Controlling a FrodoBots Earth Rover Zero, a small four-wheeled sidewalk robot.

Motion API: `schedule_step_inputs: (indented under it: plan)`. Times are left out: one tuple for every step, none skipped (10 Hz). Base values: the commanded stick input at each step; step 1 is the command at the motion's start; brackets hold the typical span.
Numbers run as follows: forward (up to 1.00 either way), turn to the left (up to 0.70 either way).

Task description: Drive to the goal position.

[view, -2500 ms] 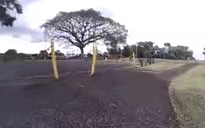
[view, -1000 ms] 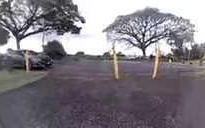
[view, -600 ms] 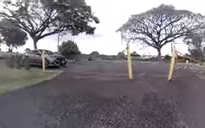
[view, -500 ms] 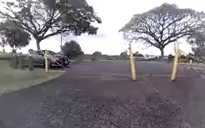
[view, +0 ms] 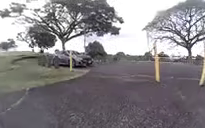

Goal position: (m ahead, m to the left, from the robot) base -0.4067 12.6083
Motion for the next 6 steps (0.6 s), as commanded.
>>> schedule_step_inputs:
  plan:
    - [0.00, 0.70]
    - [0.00, 0.70]
    - [0.00, 0.70]
    - [0.00, 0.70]
    - [0.00, 0.70]
    - [0.00, 0.70]
